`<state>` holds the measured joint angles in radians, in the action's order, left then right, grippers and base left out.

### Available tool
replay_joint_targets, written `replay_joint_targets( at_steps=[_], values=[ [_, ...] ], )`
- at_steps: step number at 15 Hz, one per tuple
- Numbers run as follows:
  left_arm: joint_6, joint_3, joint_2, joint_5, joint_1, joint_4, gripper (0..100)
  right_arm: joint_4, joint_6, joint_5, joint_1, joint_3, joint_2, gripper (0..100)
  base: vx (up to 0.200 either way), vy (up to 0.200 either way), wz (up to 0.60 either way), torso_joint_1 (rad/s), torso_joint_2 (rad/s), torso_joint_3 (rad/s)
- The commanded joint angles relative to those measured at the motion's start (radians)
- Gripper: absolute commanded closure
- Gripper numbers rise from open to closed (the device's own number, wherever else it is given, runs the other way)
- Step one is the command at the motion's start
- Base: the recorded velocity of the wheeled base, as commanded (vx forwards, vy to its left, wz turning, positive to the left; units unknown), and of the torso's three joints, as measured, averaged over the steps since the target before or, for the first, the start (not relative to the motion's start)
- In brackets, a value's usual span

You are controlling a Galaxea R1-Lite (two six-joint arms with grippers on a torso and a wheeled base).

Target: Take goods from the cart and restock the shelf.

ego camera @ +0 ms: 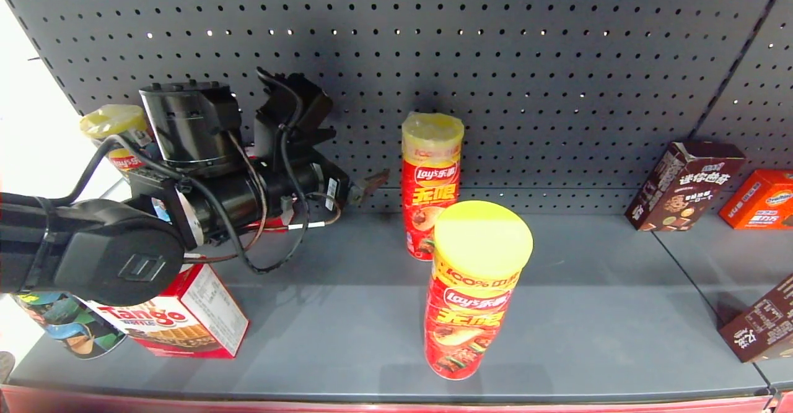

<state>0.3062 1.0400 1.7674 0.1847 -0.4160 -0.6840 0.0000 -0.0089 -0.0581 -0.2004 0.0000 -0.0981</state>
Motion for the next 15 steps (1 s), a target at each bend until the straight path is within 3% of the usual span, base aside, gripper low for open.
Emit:
replay_joint_targets(
  at_steps=[1, 7, 8, 10, 13, 14, 15],
  values=[
    [-0.001, 0.003, -0.049, -0.004, -0.001, 0.024, 0, 0.000, 0.000, 0.000, -0.001, 0.000, -0.002, 0, 0.000, 0.000, 0.00, 0.000, 0.00, 0.000],
    [-0.015, -0.078, -0.247, -0.033, 0.002, 0.061, 0, 0.000, 0.000, 0.000, -0.001, 0.000, -0.002, 0, 0.000, 0.000, 0.00, 0.000, 0.00, 0.000],
    [-0.050, -0.118, -0.318, -0.040, 0.002, 0.061, 0, 0.000, 0.000, 0.000, -0.001, 0.000, -0.002, 0, 0.000, 0.000, 0.00, 0.000, 0.00, 0.000],
    [-0.064, -0.219, -0.450, -0.051, -0.007, 0.066, 0, 0.000, 0.000, 0.000, -0.001, 0.000, -0.002, 0, 0.000, 0.000, 0.00, 0.000, 0.00, 0.000],
    [-0.070, -0.477, -0.717, -0.082, -0.009, 0.067, 0, 0.000, 0.000, 0.000, -0.001, 0.000, -0.002, 0, 0.000, 0.000, 0.00, 0.000, 0.00, 0.000],
    [-0.087, -0.563, -0.823, -0.082, -0.007, 0.069, 0, 0.000, 0.000, 0.000, -0.001, 0.000, -0.002, 0, 0.000, 0.000, 0.00, 0.000, 0.00, 0.000],
    [-0.101, -0.587, -0.869, -0.082, -0.007, 0.070, 0, 0.000, 0.000, 0.000, -0.001, 0.000, -0.002, 0, 0.000, 0.000, 0.00, 0.000, 0.00, 0.000]
  ],
)
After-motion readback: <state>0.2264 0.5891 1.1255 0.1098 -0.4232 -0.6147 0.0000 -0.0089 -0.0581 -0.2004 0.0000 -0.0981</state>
